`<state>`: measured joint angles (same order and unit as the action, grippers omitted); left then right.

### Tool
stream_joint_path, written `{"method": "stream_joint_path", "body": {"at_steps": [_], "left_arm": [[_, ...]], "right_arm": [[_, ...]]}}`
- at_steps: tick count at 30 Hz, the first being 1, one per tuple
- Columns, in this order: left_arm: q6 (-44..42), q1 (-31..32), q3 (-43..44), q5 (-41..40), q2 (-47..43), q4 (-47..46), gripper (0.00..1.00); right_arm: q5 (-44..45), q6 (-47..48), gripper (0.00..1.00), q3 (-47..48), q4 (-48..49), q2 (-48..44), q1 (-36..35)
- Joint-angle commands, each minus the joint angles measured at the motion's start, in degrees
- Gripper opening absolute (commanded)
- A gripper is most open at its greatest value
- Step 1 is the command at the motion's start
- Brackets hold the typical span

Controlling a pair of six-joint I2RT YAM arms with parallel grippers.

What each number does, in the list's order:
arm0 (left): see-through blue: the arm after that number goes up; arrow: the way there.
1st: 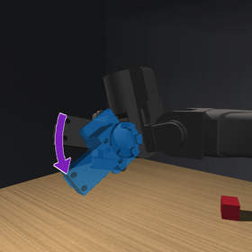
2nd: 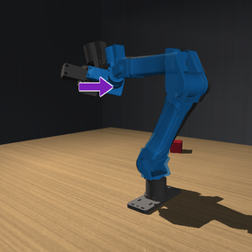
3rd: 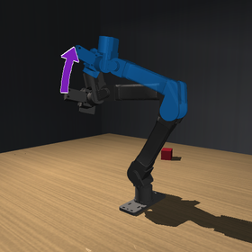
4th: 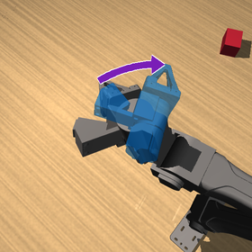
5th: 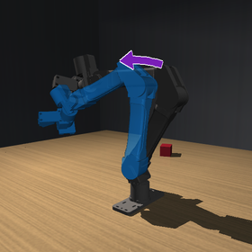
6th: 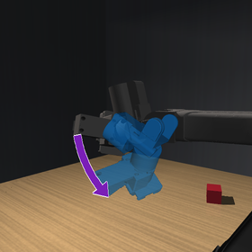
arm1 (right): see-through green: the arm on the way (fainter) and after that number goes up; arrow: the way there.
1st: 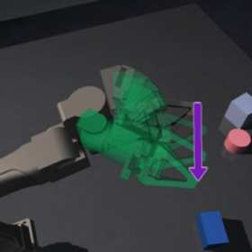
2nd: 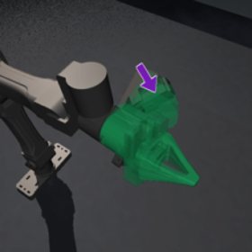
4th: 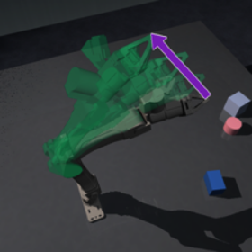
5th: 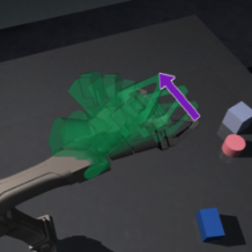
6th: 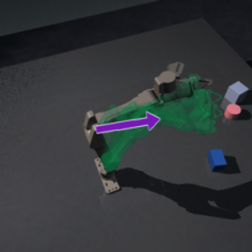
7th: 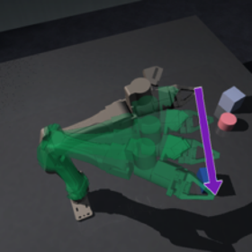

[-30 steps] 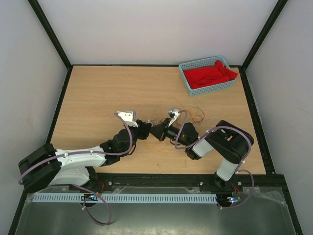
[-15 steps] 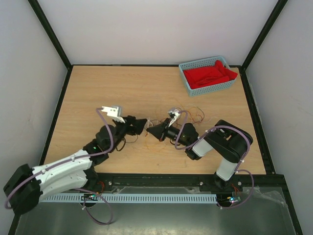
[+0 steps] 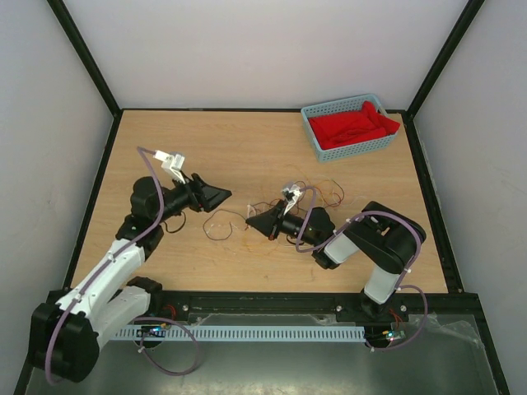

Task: Zip-tie the wires
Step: Tie the cable at the center of the board.

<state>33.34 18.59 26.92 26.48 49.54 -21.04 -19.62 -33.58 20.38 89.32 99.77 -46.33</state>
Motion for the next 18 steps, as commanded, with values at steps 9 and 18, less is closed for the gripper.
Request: {"method": "stream_joint_path", "body": {"at_steps": [9, 18], "left_arm": [[-5.4, -5.93, 3.84, 23.23, 7.68, -2.55, 0.69], [-9.37, -5.47, -16.61, 13.04, 13.44, -46.22, 0.61]], "right_arm": [[-4.51, -2.85, 0.0, -1.21, 5.23, -1.39, 1.92], [-8.94, -7.59, 0.0, -1.44, 5.34, -3.21, 5.1]]}}
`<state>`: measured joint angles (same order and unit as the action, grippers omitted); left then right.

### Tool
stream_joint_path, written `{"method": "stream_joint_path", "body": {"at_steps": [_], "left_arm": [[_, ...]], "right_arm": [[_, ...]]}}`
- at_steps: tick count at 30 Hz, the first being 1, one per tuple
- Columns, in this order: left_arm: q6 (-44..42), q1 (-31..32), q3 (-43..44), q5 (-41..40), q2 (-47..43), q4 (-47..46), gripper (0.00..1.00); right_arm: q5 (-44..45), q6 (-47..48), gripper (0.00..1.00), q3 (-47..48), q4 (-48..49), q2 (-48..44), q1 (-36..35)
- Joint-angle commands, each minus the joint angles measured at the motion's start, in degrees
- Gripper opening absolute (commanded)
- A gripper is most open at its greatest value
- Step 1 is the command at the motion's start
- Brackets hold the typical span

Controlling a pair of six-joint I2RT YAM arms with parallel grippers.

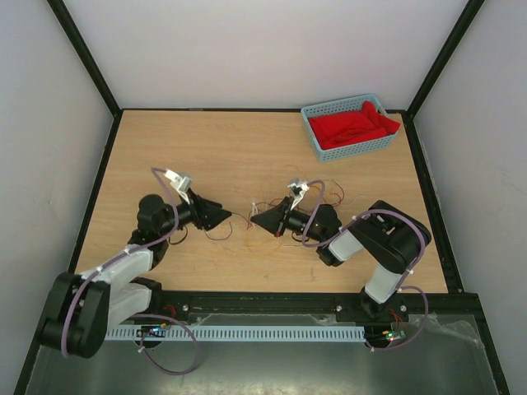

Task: Zip-tie the wires
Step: Tie the cable at the center of the board.

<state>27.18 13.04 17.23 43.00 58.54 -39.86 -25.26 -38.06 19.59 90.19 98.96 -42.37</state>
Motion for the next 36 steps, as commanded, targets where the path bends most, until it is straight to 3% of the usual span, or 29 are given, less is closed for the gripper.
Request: {"method": "stream_joint_path", "body": {"at_steps": [1, 10, 17, 26, 36], "left_arm": [[-4.04, 0.15, -7.4, -2.8, 6.33, -30.27, 0.63], [-16.72, 6.25, -3.05, -1.59, 15.73, -36.94, 0.73], [-22.6, 9.51, -1.76, 2.05, 19.03, -38.15, 0.74], [-24.08, 11.69, -2.59, 3.26, 23.41, -44.76, 0.66], [-27.51, 14.49, -2.27, 0.5, 22.25, -45.05, 0.53]], "right_arm": [[-3.76, -3.49, 0.0, -0.74, 4.47, -2.71, 1.37], [-6.4, -4.85, 0.0, -1.29, 3.78, -4.89, 1.91], [-8.32, -5.93, 0.0, -1.22, 3.85, -5.56, 2.48], [-10.35, -6.9, 0.0, -1.23, 4.38, -6.65, 2.99], [-12.13, -7.75, 0.0, -0.68, 4.5, -7.19, 2.98]]}}
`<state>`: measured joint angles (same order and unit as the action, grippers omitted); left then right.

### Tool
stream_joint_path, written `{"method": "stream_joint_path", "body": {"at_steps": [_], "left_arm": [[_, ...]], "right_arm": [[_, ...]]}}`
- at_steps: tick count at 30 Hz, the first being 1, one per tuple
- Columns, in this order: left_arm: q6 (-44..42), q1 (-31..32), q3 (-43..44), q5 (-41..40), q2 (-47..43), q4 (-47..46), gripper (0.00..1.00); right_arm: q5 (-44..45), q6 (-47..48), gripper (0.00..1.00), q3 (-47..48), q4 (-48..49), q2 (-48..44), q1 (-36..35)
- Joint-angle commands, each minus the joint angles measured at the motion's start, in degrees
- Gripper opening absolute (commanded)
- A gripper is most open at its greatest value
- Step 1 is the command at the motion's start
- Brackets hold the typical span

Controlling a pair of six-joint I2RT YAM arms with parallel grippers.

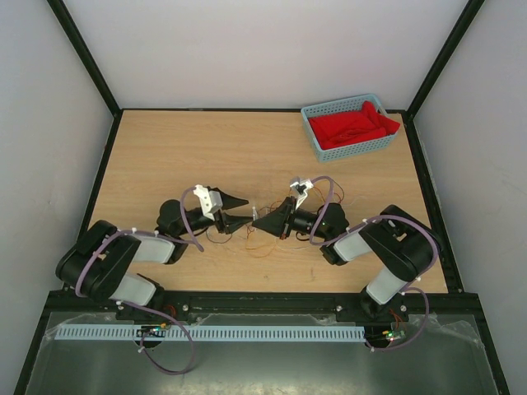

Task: Zip-tie the wires
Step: Tie the cable at the center of the board.

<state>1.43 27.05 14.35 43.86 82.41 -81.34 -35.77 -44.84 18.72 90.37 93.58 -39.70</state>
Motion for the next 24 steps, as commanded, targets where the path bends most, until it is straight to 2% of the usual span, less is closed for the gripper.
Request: {"method": "stream_joint_path", "body": {"at_steps": [1, 24], "left_arm": [[-1.82, 0.66, 0.53, -0.39, -2.1, -3.56, 0.53], [-1.06, 4.31, 1.82, -1.38, -2.29, -3.54, 0.27]], "right_arm": [[-1.71, -1.18, 0.0, 0.2, 4.44, -1.82, 0.32], [-3.74, -3.75, 0.0, 1.31, 6.27, -2.62, 0.33]]}}
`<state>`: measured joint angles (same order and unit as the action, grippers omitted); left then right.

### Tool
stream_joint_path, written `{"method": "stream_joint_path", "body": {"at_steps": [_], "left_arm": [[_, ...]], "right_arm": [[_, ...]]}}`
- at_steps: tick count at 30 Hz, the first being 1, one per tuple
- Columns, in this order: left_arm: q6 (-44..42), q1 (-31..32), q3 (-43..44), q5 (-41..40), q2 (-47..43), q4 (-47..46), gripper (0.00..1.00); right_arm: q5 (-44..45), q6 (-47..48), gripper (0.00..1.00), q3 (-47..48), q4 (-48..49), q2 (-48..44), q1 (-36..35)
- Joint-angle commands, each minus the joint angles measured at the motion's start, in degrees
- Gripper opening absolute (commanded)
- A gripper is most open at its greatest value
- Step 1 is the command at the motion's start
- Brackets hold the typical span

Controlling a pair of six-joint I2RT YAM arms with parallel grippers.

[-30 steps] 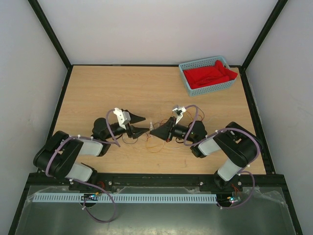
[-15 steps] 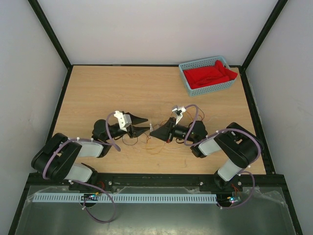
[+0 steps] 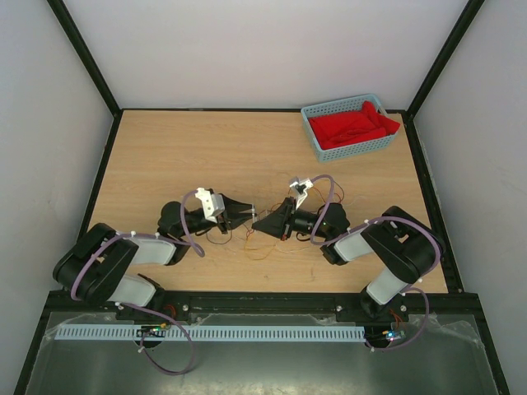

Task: Zip-tie the wires
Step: Tie the cable at the center of the board.

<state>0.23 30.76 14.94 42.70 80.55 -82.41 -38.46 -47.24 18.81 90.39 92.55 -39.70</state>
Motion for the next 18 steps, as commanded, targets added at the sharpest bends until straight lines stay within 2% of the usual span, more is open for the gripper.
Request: {"method": "stream_joint_path", "body": {"at_steps": [1, 11, 18], "left_arm": [[0.17, 0.69, 1.22, -0.32, -0.54, -2.44, 0.27], [0.24, 0.88, 1.06, -1.03, -0.58, -2.46, 0.09], [0.16, 0.88, 0.86, -1.43, -0.15, -2.46, 0.04]], "right_arm": [[-1.09, -1.55, 0.0, 1.3, 6.52, -1.54, 0.37], [0.01, -1.69, 0.0, 1.3, 6.4, -0.74, 0.44], [0.55, -1.43, 0.02, 1.22, 5.7, -0.57, 0.65]]}}
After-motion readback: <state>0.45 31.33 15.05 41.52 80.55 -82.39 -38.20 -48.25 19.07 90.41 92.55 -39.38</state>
